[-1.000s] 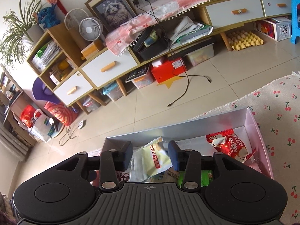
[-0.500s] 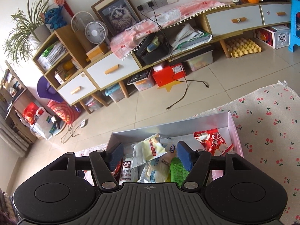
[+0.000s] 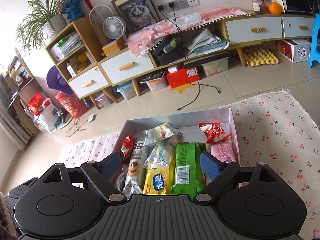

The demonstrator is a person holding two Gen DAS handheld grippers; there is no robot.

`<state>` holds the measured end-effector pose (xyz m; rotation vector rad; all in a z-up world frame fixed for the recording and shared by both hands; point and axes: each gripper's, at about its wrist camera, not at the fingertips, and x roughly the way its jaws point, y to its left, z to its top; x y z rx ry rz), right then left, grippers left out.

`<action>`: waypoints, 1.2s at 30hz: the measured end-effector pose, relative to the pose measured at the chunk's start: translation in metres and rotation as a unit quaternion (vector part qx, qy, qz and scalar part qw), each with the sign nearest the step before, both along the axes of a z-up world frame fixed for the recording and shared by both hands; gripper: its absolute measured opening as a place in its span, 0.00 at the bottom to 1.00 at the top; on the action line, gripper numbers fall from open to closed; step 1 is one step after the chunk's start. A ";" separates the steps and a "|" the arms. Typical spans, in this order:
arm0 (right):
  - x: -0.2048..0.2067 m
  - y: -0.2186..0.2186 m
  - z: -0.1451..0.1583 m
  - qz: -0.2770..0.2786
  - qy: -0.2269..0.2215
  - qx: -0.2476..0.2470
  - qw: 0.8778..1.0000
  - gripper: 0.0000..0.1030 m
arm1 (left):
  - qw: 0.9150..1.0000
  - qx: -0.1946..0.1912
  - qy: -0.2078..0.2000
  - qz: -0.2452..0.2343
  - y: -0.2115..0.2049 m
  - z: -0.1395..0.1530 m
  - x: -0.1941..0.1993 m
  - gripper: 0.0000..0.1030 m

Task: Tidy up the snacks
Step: 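Withdraw both tools from the box toward the remaining snacks, then grasp the small brown packet with the left tool while the right tool grasps the orange-white candy packet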

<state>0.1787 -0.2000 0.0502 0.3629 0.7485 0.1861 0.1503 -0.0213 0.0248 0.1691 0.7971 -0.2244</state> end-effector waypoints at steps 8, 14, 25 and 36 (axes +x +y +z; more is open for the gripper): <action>-0.028 0.003 -0.002 0.016 0.000 -0.027 1.000 0.93 | 0.999 -0.006 0.028 0.026 0.007 -0.005 -0.022 0.98; -0.044 -0.001 -0.012 0.019 0.012 -0.029 0.999 0.93 | 0.999 0.009 0.032 0.024 0.008 -0.013 -0.041 0.99; -0.067 -0.012 -0.048 0.006 0.046 -0.040 0.998 0.98 | 0.999 0.031 0.038 -0.001 0.008 -0.031 -0.065 0.99; -0.065 -0.009 -0.071 0.014 0.075 -0.068 0.995 0.98 | 0.994 0.069 0.031 -0.080 -0.012 -0.055 -0.072 0.91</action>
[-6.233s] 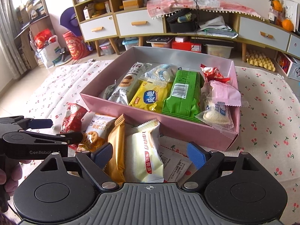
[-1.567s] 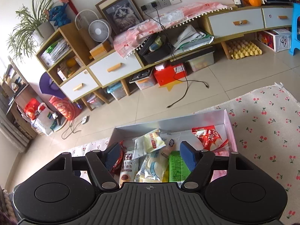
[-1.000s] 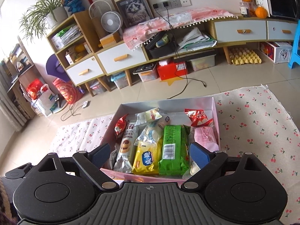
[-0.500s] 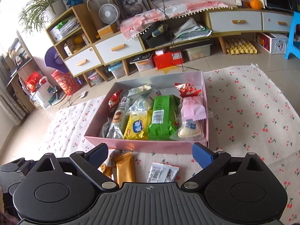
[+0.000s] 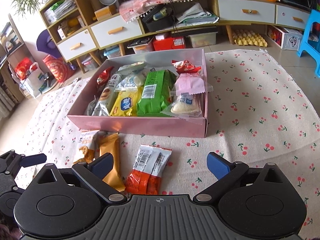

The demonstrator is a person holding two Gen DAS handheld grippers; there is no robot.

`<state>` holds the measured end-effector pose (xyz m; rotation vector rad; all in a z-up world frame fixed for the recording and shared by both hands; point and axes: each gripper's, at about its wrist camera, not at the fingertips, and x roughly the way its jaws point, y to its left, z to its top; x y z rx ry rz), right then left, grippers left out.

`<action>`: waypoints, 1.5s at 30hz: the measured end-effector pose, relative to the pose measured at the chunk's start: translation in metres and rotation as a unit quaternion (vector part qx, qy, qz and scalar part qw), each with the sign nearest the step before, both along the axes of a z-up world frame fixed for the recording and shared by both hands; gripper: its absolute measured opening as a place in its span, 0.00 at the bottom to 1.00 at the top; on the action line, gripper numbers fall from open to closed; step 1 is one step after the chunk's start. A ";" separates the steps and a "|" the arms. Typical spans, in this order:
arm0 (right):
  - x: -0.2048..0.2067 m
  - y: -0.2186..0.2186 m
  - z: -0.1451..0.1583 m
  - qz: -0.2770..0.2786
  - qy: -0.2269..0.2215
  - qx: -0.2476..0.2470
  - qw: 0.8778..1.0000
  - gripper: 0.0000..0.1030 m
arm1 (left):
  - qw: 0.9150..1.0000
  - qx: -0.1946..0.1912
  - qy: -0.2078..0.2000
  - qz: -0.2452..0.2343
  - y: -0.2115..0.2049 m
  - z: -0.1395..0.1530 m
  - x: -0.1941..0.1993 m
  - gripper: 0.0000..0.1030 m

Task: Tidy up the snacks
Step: 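Grasp the small brown packet with the left tool while the right tool grasps the orange-white candy packet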

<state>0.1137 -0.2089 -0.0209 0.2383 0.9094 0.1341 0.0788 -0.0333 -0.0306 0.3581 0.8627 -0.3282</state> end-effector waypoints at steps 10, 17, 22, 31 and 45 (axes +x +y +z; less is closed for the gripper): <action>0.011 0.012 -0.016 -0.008 0.027 -0.007 1.000 0.98 | 0.999 0.007 0.008 -0.046 -0.012 -0.005 -0.004 0.62; 0.020 0.025 -0.026 -0.007 0.045 -0.034 0.998 0.98 | 1.000 -0.008 0.027 -0.006 -0.011 -0.004 -0.001 0.52; 0.021 0.026 -0.030 -0.008 0.048 -0.077 0.996 0.98 | 0.999 -0.015 0.037 0.018 -0.008 -0.002 0.000 0.54; 0.019 -0.004 -0.031 -0.027 0.059 -0.079 0.995 0.98 | 0.999 -0.027 0.037 0.006 -0.003 -0.001 0.002 0.58; 0.021 0.011 -0.029 0.005 0.063 -0.082 0.995 0.97 | 0.999 -0.032 0.022 -0.008 -0.011 -0.001 0.001 0.38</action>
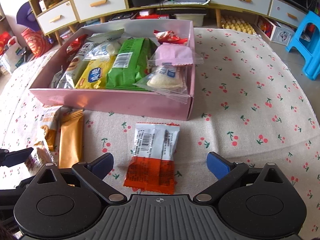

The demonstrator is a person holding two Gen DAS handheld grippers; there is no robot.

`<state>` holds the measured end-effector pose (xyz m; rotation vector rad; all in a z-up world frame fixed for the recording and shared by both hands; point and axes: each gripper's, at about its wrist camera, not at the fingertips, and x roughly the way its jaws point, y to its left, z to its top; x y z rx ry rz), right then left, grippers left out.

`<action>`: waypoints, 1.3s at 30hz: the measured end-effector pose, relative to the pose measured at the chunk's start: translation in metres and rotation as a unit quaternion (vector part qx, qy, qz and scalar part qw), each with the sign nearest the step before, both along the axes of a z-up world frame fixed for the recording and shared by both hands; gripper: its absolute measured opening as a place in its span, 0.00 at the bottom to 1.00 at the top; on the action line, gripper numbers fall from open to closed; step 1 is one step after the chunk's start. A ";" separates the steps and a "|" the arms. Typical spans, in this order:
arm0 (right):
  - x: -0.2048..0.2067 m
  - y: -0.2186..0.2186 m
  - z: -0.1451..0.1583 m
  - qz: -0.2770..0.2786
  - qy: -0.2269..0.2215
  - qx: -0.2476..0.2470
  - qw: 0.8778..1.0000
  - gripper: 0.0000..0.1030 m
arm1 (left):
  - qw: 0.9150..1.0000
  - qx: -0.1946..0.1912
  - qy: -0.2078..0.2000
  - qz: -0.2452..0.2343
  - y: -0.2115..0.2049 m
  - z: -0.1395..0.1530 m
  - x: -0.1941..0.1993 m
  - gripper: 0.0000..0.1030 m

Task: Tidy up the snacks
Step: 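Grasp the small brown packet with the left tool while the right tool grasps the orange-white candy packet, then carry both packets into the pink box and open both tools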

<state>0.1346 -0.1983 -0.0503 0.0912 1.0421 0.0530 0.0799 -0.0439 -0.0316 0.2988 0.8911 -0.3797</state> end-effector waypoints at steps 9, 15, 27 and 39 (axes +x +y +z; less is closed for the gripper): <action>0.001 0.001 0.003 0.009 -0.001 -0.022 1.000 0.78 | 0.999 -0.010 0.014 0.029 0.007 0.003 0.004 0.33; 0.000 0.000 0.008 0.023 -0.008 -0.018 1.000 0.44 | 0.999 -0.010 0.017 0.036 0.008 0.003 0.005 0.33; -0.002 -0.010 0.019 0.021 0.007 0.056 0.998 0.41 | 0.999 -0.022 0.020 0.045 0.014 0.009 0.006 0.33; -0.008 -0.022 0.046 0.007 -0.010 0.131 0.991 0.41 | 0.997 -0.045 0.009 0.056 0.016 0.024 0.009 0.33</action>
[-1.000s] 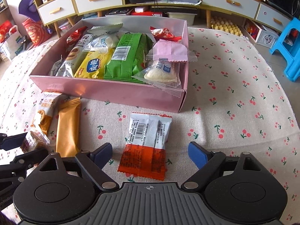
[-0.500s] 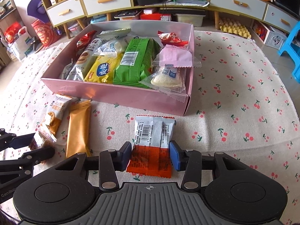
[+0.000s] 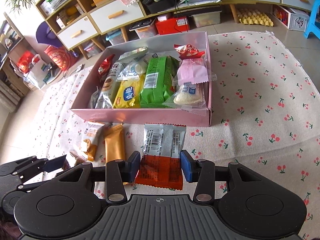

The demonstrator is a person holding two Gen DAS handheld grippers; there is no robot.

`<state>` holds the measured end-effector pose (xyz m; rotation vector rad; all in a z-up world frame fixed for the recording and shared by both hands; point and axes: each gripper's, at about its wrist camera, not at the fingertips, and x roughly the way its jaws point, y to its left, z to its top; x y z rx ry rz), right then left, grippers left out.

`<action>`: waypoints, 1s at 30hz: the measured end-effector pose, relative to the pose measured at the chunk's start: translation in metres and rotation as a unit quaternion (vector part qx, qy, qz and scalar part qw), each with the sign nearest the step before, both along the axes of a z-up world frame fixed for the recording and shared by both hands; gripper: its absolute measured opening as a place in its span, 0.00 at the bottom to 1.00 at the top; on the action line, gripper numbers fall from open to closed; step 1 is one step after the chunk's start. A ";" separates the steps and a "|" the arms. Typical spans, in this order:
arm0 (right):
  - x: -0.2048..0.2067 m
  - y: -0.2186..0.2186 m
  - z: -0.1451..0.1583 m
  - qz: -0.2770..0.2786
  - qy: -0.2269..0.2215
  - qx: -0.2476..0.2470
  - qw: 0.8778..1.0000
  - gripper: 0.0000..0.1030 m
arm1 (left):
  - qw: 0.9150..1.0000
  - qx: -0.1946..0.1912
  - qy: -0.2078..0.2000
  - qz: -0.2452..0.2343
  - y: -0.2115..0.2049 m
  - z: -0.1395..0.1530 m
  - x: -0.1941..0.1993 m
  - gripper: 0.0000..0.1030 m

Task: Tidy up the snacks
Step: 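Carry both packets into the pink box and open both tools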

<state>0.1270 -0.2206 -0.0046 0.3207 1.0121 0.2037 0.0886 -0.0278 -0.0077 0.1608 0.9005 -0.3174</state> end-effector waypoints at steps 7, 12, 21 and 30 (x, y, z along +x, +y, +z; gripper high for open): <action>0.004 -0.012 0.017 -0.026 -0.028 0.036 0.999 0.41 | 0.999 -0.024 -0.023 0.013 0.000 0.014 0.010 0.33; 0.016 -0.018 0.020 -0.048 -0.044 0.050 0.997 0.41 | 0.998 -0.039 -0.037 0.028 -0.001 0.019 0.024 0.33; 0.043 -0.023 0.019 -0.070 -0.086 0.081 0.991 0.41 | 0.996 -0.059 -0.055 0.039 -0.015 0.018 0.058 0.33; 0.061 -0.024 0.007 -0.071 -0.109 0.071 0.989 0.42 | 0.995 -0.071 -0.059 0.039 -0.023 0.002 0.077 0.33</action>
